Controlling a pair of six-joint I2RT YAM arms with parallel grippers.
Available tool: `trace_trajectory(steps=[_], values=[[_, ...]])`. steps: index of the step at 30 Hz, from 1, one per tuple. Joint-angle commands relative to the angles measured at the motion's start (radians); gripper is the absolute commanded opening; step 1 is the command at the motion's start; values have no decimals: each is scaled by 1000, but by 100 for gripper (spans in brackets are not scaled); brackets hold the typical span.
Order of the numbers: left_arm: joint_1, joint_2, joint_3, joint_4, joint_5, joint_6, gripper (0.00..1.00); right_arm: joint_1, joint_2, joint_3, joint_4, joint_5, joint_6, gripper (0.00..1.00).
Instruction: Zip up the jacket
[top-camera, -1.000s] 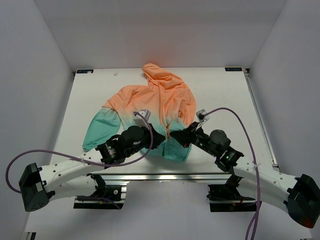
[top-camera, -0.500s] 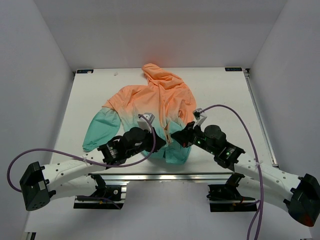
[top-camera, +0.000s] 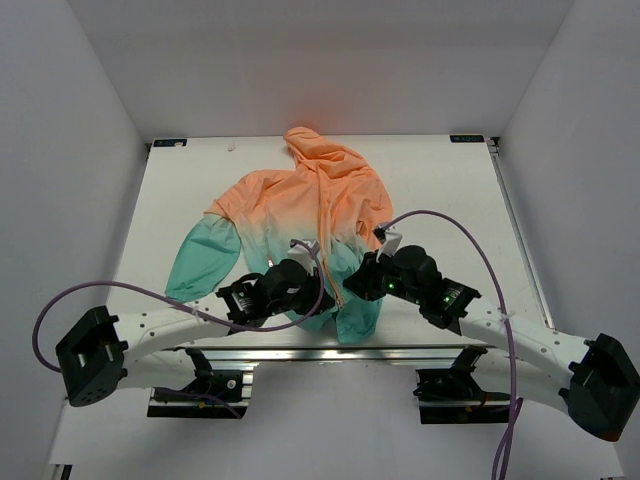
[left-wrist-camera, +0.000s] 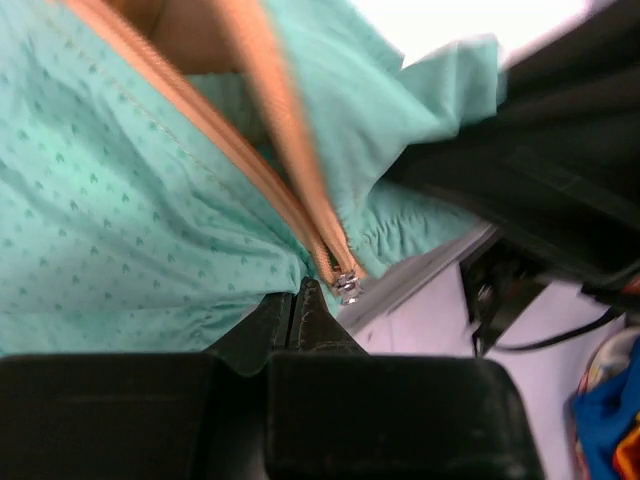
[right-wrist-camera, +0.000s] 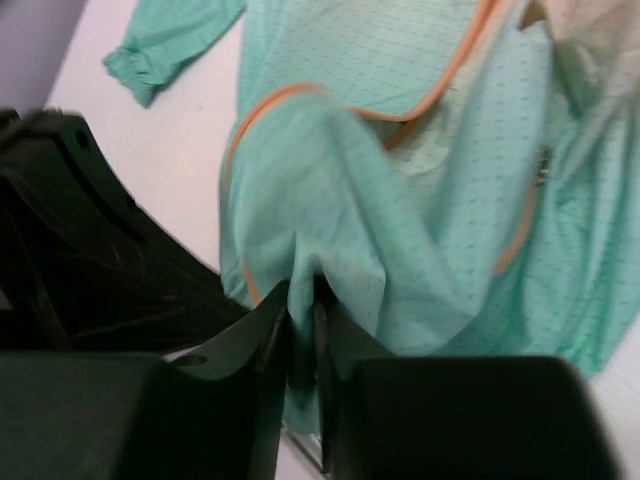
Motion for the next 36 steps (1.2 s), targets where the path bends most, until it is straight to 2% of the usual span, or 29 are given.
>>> trace_trajectory(steps=[1,2,4,5,7,10,13,15,16,17,20,23,24,25,28,31,36], values=[[-19,38,11,-67,103,-46,0,-23,3,7,-17,53,-30,22],[-19,45,14,-67,105,-52,0,-23,6,10,-31,55,-29,30],[-14,64,20,-70,108,-58,0,-23,9,14,-59,53,-53,38],[-14,68,22,-69,111,-60,0,-23,13,24,-82,53,-58,46],[-11,72,19,-59,124,-64,0,-23,20,34,-128,29,-95,55],[-11,75,19,-62,130,-72,0,-19,18,70,-189,9,-186,61],[-11,70,17,-69,133,-76,0,12,-8,126,-270,94,-274,69],[-11,68,17,-70,133,-80,0,36,-25,160,-316,127,-315,80],[-11,67,17,-75,131,-81,0,71,-37,174,-333,153,-346,82],[-11,65,17,-75,133,-83,0,89,-43,186,-349,174,-358,89],[-11,62,19,-78,130,-89,0,197,-43,243,-448,343,-395,89],[-11,61,17,-79,131,-98,0,361,-7,281,-531,508,-414,89],[-11,61,17,-81,131,-101,0,460,9,286,-551,547,-423,89],[-11,61,17,-79,131,-101,0,516,50,298,-600,669,-420,89],[-11,59,17,-75,142,-104,0,674,127,326,-684,861,-371,89],[-11,55,11,-70,151,-112,0,745,151,312,-691,898,-375,88],[-11,39,-4,-53,160,-124,0,805,139,214,-506,897,-459,82]])
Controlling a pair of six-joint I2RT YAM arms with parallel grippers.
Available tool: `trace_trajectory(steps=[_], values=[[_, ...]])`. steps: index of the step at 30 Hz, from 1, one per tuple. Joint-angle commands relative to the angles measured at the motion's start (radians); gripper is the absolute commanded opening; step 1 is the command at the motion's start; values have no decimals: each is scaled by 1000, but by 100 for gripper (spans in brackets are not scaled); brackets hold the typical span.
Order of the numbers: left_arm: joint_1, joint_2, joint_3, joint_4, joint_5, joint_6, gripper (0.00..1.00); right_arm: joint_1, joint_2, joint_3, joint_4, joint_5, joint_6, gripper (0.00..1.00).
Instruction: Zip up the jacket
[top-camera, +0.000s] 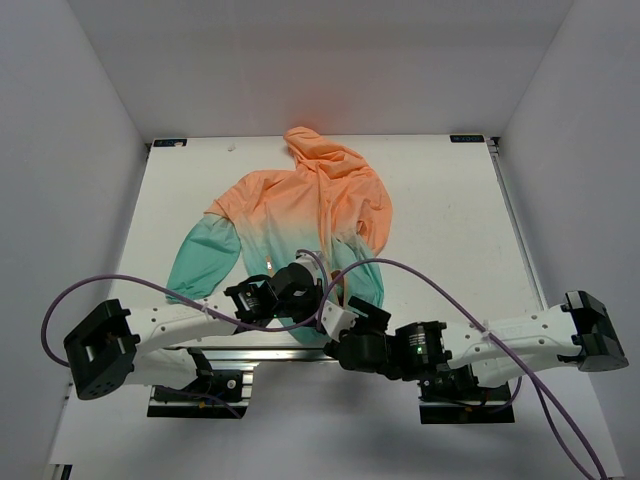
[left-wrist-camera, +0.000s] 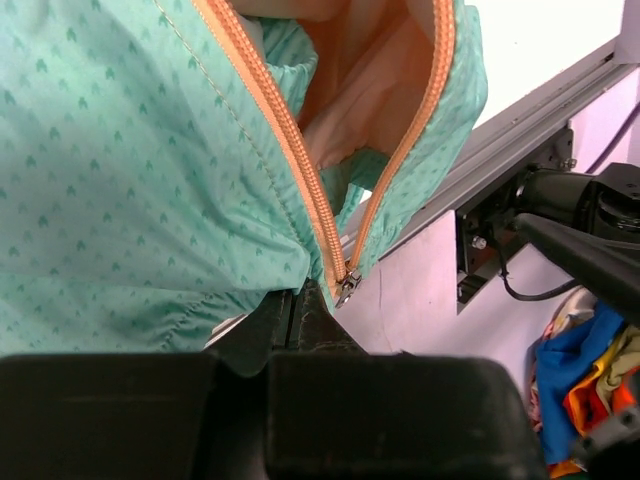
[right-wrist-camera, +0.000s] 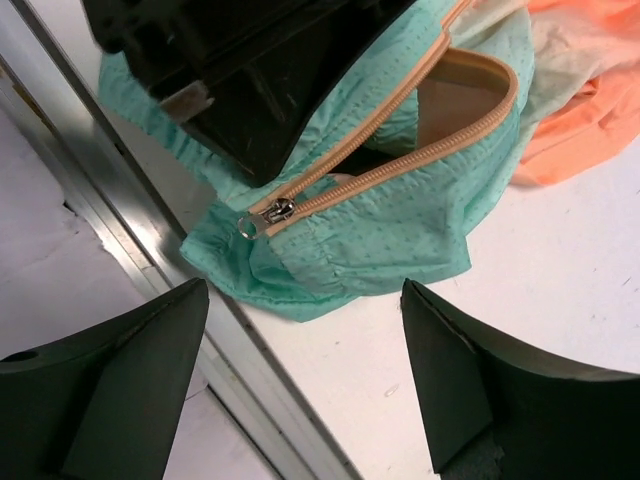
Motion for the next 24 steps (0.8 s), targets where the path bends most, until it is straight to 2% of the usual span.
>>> trace_trajectory(steps=[1,3,8,17,19,20,21,22,24], values=[[-1,-42,-6,19,21,-12,0,28,-17,-48,132,79,-64,82],[-1,-45,-9,19,19,-15,0,33,-12,-85,221,65,-100,79],[-1,-45,-9,17,25,-18,0,33,57,-91,247,62,-126,76],[-1,-46,-3,10,27,-18,0,33,117,-128,367,102,-140,63],[-1,-46,-4,5,25,-20,0,33,130,-123,361,131,-132,54],[-1,-46,-4,8,27,-20,0,31,132,-125,359,143,-123,44],[-1,-46,-4,8,29,-20,0,30,130,-125,358,149,-114,44],[-1,-45,-4,7,27,-21,0,30,127,-123,352,155,-102,35],[-1,-43,0,0,27,-20,0,23,118,-120,336,134,-88,33]])
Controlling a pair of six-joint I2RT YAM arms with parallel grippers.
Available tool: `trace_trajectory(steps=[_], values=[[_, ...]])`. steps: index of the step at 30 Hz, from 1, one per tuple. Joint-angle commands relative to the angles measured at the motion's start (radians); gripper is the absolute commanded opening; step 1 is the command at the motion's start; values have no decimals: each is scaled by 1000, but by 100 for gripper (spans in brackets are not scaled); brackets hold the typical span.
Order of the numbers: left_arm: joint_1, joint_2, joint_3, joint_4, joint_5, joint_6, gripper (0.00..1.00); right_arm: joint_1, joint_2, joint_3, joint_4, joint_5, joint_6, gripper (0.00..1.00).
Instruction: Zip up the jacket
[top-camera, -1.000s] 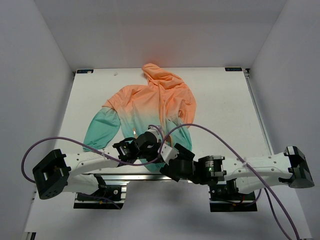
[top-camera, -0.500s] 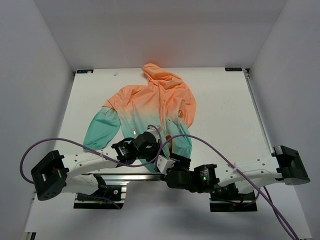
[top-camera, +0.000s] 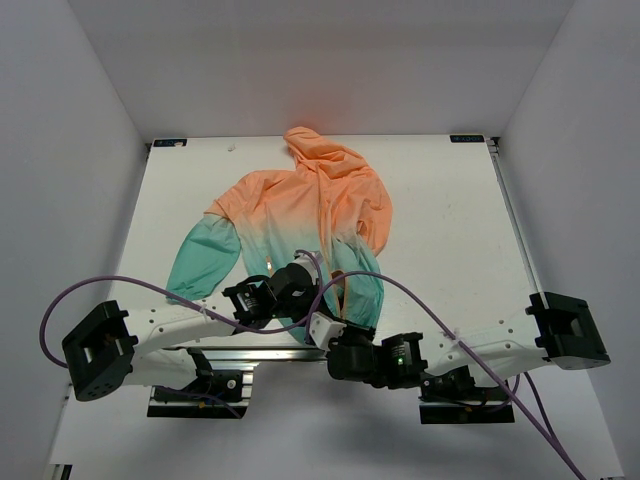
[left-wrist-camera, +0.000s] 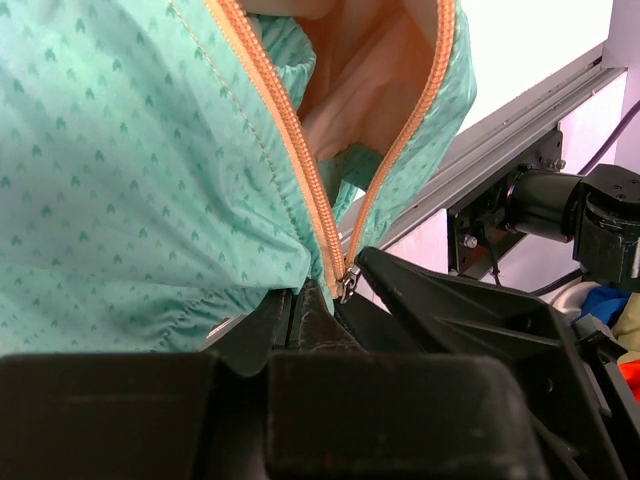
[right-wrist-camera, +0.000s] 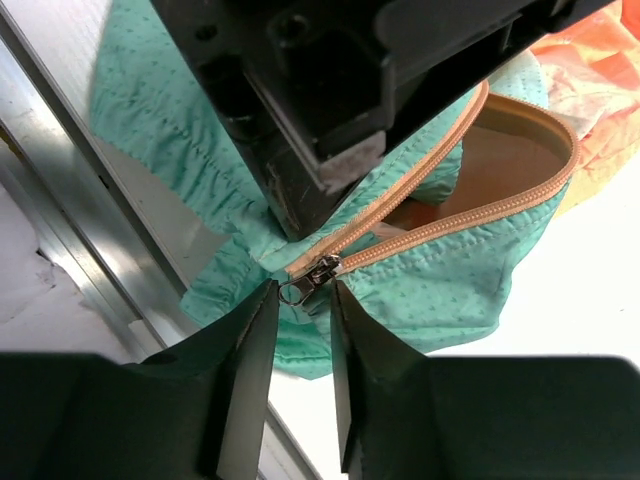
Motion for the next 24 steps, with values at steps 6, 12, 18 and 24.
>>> trace_trajectory(steps=[6,12,18,24], values=[[-2,-18,12,-3,15,1,0,-4,-40,7,6,-36,31,31],[-2,-10,13,-3,15,4,0,-17,-61,11,-23,-97,41,19],[-2,-11,7,9,30,18,0,-40,-75,22,-42,-134,41,13],[-2,-2,10,15,44,29,0,-62,-74,19,2,-140,43,0]])
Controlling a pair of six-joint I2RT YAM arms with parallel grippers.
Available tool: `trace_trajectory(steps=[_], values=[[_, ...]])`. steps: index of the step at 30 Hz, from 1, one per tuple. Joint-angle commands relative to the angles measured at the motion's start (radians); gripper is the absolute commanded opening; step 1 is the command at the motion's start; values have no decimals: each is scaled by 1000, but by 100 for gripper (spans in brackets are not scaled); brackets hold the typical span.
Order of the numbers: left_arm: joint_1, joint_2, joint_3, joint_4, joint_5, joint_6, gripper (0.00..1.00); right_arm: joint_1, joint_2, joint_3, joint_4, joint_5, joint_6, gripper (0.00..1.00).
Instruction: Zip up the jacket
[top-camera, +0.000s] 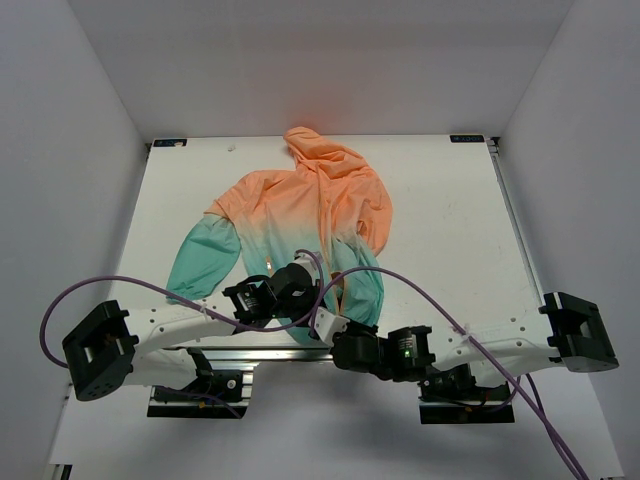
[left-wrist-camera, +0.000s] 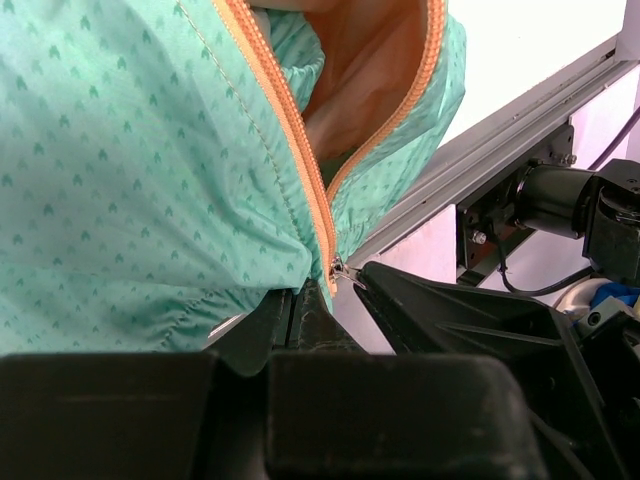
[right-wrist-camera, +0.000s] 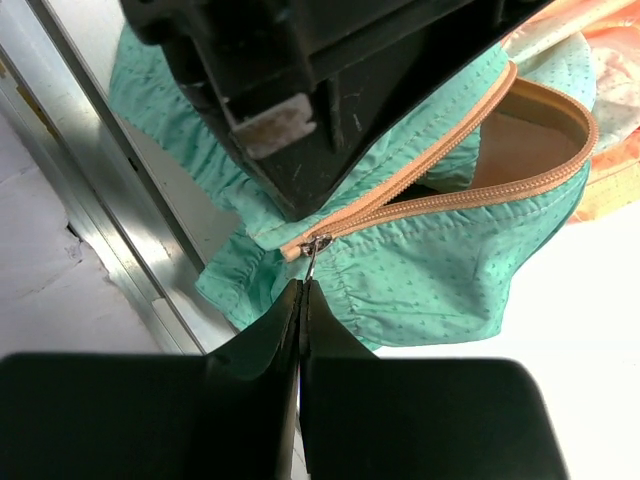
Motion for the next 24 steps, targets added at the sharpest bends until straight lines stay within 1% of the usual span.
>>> trace_trajectory(steps=[1,3,7,11,13,14,16,19,21,23,24], values=[[-4,-4,10,28,40,20,0,-13,-1,22,52,-1,26,0],[-4,-1,13,24,39,20,0,-15,10,27,46,48,51,0],[-4,-1,15,24,40,21,0,-19,33,21,52,36,54,0],[-4,2,21,18,42,24,0,-22,50,11,63,39,68,12],[-4,2,21,18,44,26,0,-21,53,7,82,48,71,14],[-4,2,21,18,44,26,0,-22,54,7,88,55,73,16],[-4,2,22,15,44,29,0,-24,53,5,106,68,74,17],[-4,5,25,15,45,31,0,-25,53,2,126,73,67,15],[-4,5,25,15,44,32,0,-28,54,-1,134,78,65,11],[-4,5,25,13,47,32,0,-32,57,-1,134,94,65,3],[-4,2,25,10,47,32,0,-35,60,-1,131,96,62,0]])
